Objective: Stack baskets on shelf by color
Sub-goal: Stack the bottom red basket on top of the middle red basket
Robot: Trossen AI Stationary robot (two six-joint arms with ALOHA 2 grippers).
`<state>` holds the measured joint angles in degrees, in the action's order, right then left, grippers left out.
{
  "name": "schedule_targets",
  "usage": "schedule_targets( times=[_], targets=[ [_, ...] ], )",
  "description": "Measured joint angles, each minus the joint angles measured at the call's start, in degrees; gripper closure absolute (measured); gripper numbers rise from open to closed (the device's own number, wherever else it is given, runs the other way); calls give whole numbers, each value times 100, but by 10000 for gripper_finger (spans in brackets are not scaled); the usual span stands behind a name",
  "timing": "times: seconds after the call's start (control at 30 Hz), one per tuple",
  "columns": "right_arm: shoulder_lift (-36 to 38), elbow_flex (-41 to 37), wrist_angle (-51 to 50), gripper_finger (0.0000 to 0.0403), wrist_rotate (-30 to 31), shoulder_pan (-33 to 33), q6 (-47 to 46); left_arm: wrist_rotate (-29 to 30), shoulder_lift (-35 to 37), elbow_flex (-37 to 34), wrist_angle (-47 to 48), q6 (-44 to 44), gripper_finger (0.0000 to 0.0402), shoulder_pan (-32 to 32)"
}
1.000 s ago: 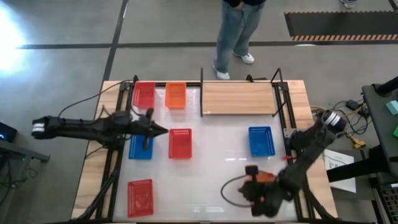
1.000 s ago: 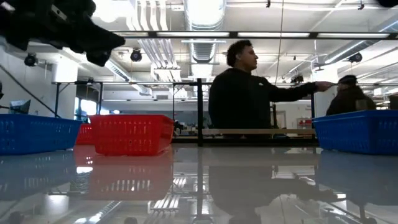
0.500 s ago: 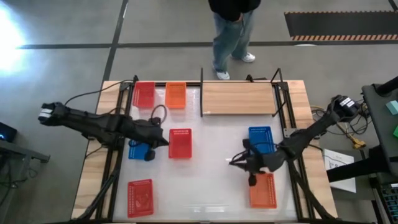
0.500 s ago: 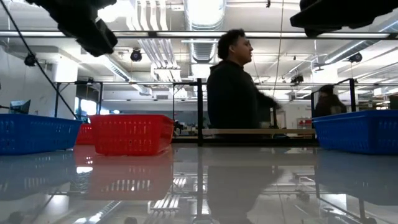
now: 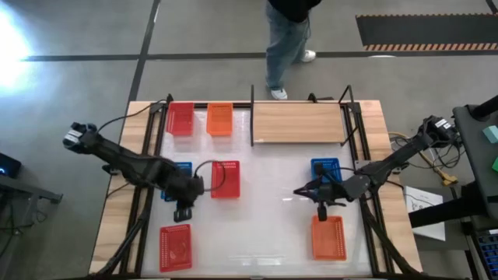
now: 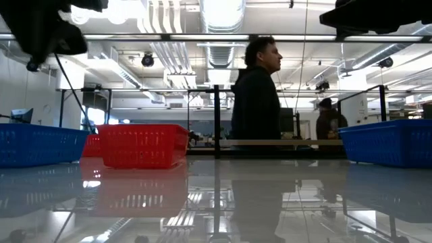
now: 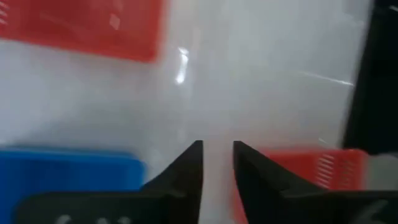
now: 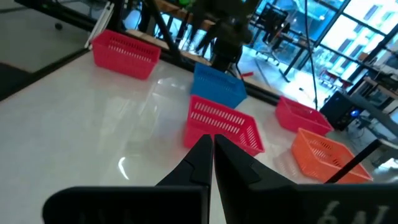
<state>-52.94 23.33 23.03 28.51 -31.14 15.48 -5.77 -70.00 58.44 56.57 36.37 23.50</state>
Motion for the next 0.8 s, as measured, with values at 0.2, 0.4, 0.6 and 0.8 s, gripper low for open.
schedule_targets(
  times=[0.2,0.4,0.6,0.8],
  targets=[
    [31,-23,-19,394,-6,-4,204,-273,-377,109,406,1112,273,909],
    [28,-33,-17,394,-33,-9,186,-271,-503,-13,394,2044,264,1687],
    [-55,-63,-24,394,-66,-9,167,-272,-561,-202,390,2628,264,2099],
    [-40,-68,2,394,-62,-7,256,-245,-474,-623,198,2620,264,2125]
  ],
)
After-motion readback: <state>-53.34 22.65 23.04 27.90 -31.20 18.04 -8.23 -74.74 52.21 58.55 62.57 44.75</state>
